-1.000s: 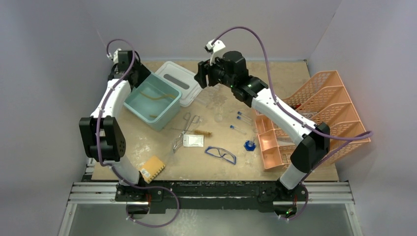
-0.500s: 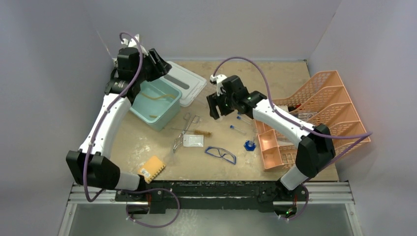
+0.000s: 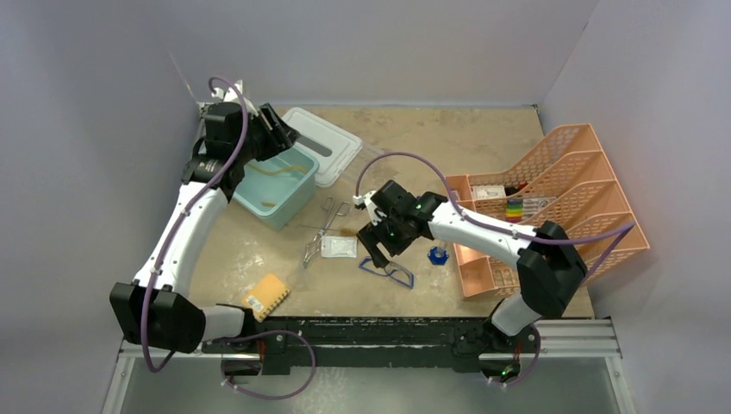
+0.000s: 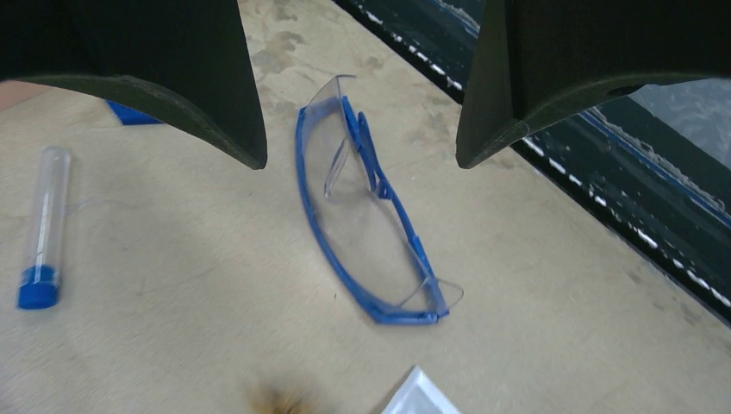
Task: Organize the chemistry lab equipment
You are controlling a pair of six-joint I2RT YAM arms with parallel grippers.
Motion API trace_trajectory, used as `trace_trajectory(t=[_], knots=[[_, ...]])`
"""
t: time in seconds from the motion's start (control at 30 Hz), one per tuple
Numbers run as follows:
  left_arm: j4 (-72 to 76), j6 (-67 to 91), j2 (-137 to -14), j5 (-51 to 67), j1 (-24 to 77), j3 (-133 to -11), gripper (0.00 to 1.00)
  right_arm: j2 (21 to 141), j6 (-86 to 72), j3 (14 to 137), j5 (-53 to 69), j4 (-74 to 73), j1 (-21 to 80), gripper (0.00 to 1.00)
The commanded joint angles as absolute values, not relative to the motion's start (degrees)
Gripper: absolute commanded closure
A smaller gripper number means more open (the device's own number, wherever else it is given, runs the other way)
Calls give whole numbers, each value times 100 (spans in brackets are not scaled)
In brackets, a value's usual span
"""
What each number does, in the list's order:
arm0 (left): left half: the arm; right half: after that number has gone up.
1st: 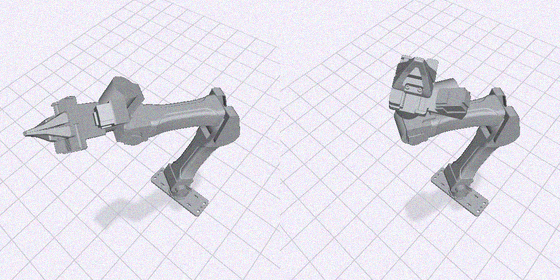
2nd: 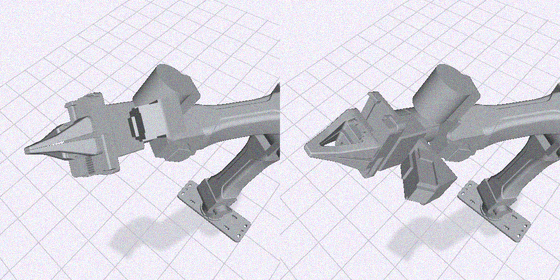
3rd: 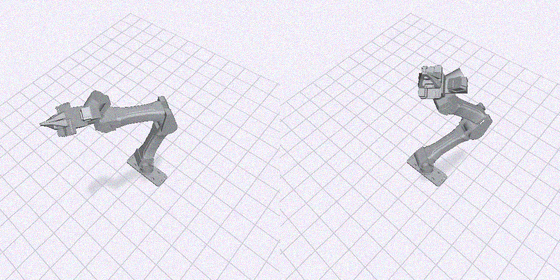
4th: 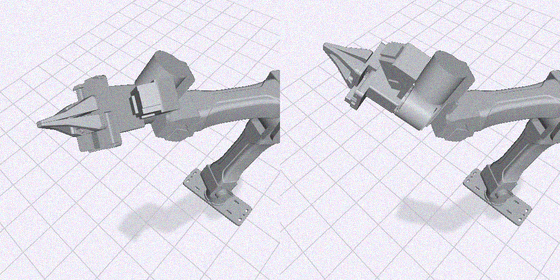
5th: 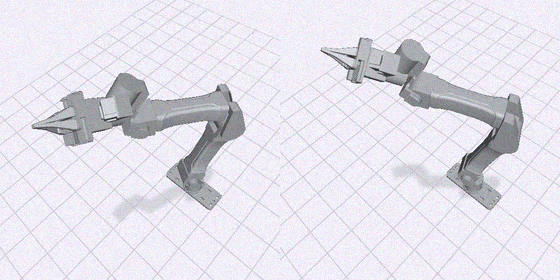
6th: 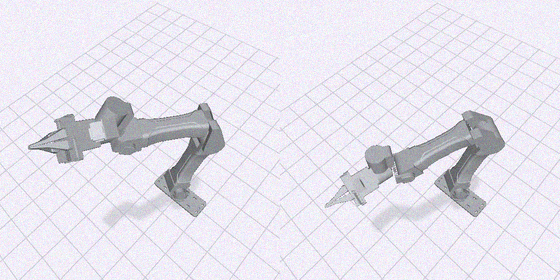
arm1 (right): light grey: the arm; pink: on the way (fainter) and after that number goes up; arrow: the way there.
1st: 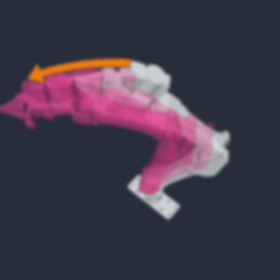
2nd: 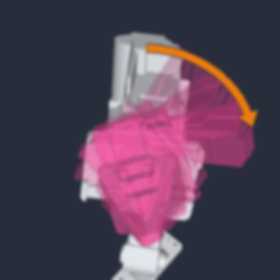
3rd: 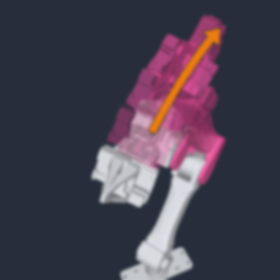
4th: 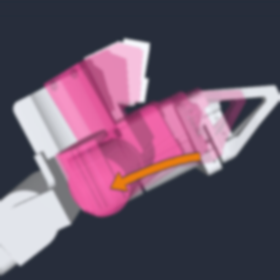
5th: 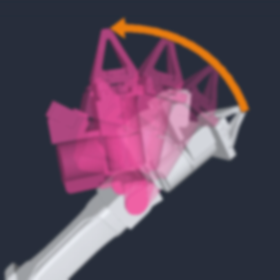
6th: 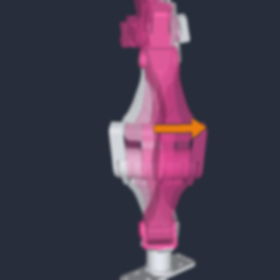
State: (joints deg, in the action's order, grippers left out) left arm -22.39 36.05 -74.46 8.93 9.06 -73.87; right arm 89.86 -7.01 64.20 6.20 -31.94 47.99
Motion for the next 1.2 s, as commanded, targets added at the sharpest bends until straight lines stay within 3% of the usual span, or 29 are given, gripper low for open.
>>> trace_trajectory(t=[0.0, 0.33, 0.6, 0.93, 1.17], knots=[[-2022, 3806, -7151, 1025, 896, -7260, 46, 8980, -796, 6325, 634, -3571, 5032, 19], [-2200, 3739, -7091, 1017, 910, -7381, 46, 9732, -791, 6233, 19, -3385, 5255, 24], [-2576, 3562, -7048, 826, 905, -7601, 46, 9968, -967, 6030, -390, -2830, 5247, 36], [-2740, 4024, -7032, 545, 905, -7413, 46, 9928, -2443, 6008, -834, -2167, 5247, 56], [-2635, 4398, -6996, 906, 906, -7177, 46, 9972, -3136, 6154, -983, -1812, 5204, 59]])
